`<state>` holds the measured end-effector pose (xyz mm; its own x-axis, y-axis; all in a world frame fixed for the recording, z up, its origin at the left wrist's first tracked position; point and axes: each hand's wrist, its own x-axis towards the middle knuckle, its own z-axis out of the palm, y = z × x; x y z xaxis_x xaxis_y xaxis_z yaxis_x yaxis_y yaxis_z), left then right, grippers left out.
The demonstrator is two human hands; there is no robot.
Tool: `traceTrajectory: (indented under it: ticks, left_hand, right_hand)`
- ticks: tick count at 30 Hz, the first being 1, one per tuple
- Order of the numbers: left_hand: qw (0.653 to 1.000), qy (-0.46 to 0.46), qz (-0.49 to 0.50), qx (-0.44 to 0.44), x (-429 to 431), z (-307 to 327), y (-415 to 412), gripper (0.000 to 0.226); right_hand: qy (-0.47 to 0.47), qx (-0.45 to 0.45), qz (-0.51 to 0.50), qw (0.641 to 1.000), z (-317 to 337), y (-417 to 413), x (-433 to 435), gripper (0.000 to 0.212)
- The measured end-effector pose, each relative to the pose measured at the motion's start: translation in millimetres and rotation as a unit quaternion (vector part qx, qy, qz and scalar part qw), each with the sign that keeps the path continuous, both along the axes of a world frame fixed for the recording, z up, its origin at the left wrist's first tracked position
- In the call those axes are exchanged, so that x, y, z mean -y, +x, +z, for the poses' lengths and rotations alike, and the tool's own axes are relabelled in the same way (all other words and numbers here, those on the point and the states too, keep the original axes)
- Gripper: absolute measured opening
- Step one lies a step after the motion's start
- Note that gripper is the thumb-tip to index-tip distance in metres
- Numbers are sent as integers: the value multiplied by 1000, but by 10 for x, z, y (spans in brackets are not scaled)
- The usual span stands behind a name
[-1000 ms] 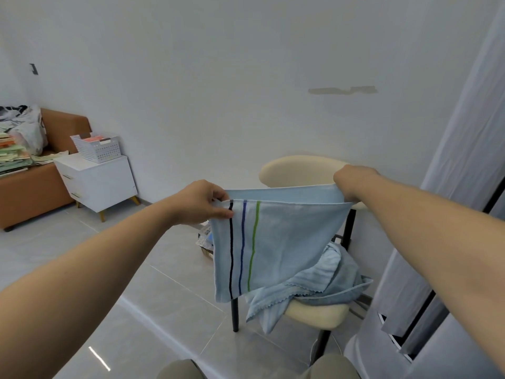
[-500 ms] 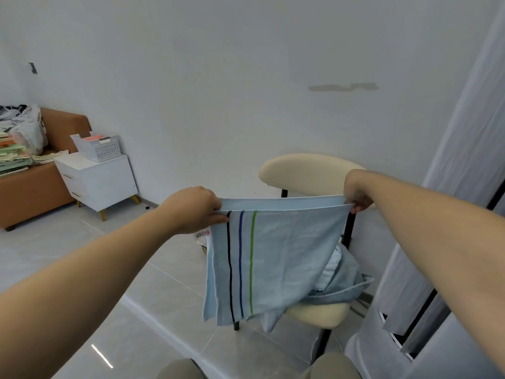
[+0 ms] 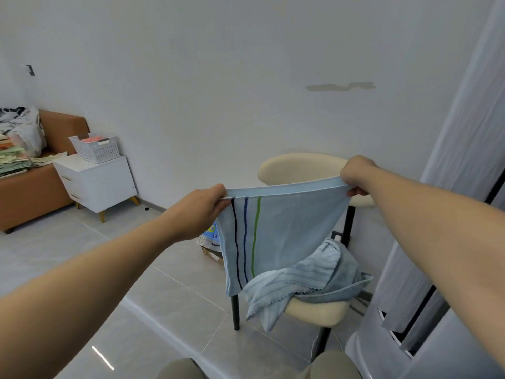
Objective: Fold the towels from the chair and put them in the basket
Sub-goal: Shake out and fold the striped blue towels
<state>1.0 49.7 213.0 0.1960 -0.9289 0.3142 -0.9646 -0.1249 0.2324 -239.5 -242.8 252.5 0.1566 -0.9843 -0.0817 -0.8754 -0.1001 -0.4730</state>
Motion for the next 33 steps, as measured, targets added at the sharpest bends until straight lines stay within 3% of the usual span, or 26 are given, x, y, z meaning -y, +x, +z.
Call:
traceTrajectory:
  ticks: [6, 11, 14, 16, 19, 20, 23, 28, 30, 33]
  left_hand:
    - [993, -86, 6, -76, 6, 116, -32, 20]
    - [995, -89, 32, -34, -5, 149, 1, 25]
    - [995, -92, 37, -3, -3, 115, -12, 25]
    - [993, -112, 38, -29, 11, 84, -30, 22]
    - [984, -143, 44, -99, 39, 51, -30, 17]
    - [982, -148, 45, -111, 48, 49, -21, 17]
    - [986, -117, 62, -101, 85, 59, 57, 23]
    - [989, -61, 111, -71, 105, 74, 129, 28]
    - [986, -58, 124, -99, 108, 79, 119, 25]
    - [962, -77, 131, -228, 138, 96, 73, 22]
  right_hand:
    - [34, -50, 31, 998, -82, -29, 97, 20]
    - [110, -107, 50, 987, -186, -38, 200, 32]
    - [86, -66, 76, 991, -138, -121, 55, 16]
    - [58, -31, 89, 994, -127, -154, -6, 16]
    - [123, -50, 20, 991, -193, -122, 20, 4]
    - [143, -69, 7, 987, -230, -118, 37, 13]
    - [153, -129, 43, 979, -255, -138, 14, 25]
    - [166, -86, 20, 982, -261, -167, 29, 32]
    - [167, -67, 20, 983, -283, -170, 58, 33]
    - [207, -34, 32, 977, -314, -151, 60, 15]
